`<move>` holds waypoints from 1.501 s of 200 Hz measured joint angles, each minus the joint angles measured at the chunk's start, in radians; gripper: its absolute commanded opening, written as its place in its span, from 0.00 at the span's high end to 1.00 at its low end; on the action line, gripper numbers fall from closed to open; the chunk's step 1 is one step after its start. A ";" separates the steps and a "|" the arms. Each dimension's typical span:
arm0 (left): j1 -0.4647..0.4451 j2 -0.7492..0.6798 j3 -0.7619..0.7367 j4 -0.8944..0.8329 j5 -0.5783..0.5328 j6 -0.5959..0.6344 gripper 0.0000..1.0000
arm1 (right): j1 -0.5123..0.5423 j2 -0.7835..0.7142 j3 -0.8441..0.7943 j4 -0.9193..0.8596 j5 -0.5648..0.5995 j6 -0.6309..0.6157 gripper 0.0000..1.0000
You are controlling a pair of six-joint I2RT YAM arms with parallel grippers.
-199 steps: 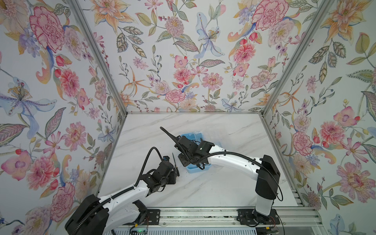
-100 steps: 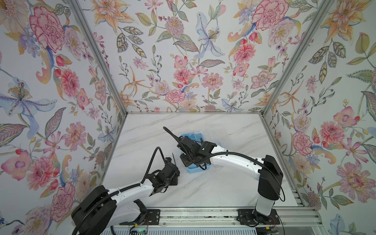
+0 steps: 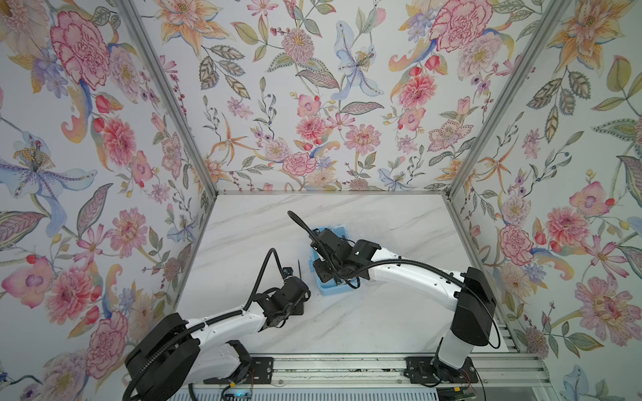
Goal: Pack the tool kit
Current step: 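Close the left gripper on the red handle and lift the screwdriver, then carry the red screwdriver over the clear lid with the left gripper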
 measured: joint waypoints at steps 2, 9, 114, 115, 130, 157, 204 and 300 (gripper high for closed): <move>0.000 -0.004 0.006 -0.009 -0.002 0.000 1.00 | -0.001 -0.003 0.000 0.000 0.000 0.000 0.59; 0.000 -0.016 0.027 -0.036 -0.003 0.003 1.00 | -0.004 -0.011 0.000 0.000 0.000 0.000 0.59; -0.014 0.148 0.366 0.412 0.161 -0.170 1.00 | -0.242 -0.387 -0.129 0.019 0.035 0.035 0.59; -0.015 0.155 0.369 0.419 0.163 -0.175 1.00 | -0.243 -0.389 -0.131 0.019 0.036 0.036 0.59; -0.035 0.222 0.395 0.478 0.169 -0.216 1.00 | -0.271 -0.439 -0.172 0.018 0.036 0.042 0.59; -0.066 0.306 0.444 0.563 0.167 -0.274 1.00 | -0.301 -0.515 -0.232 0.017 0.031 0.052 0.59; -0.108 0.493 0.602 0.652 0.168 -0.346 1.00 | -0.338 -0.577 -0.282 0.018 0.019 0.056 0.57; -0.137 0.642 0.686 0.632 0.164 -0.479 0.95 | -0.419 -0.659 -0.342 0.018 -0.011 0.055 0.53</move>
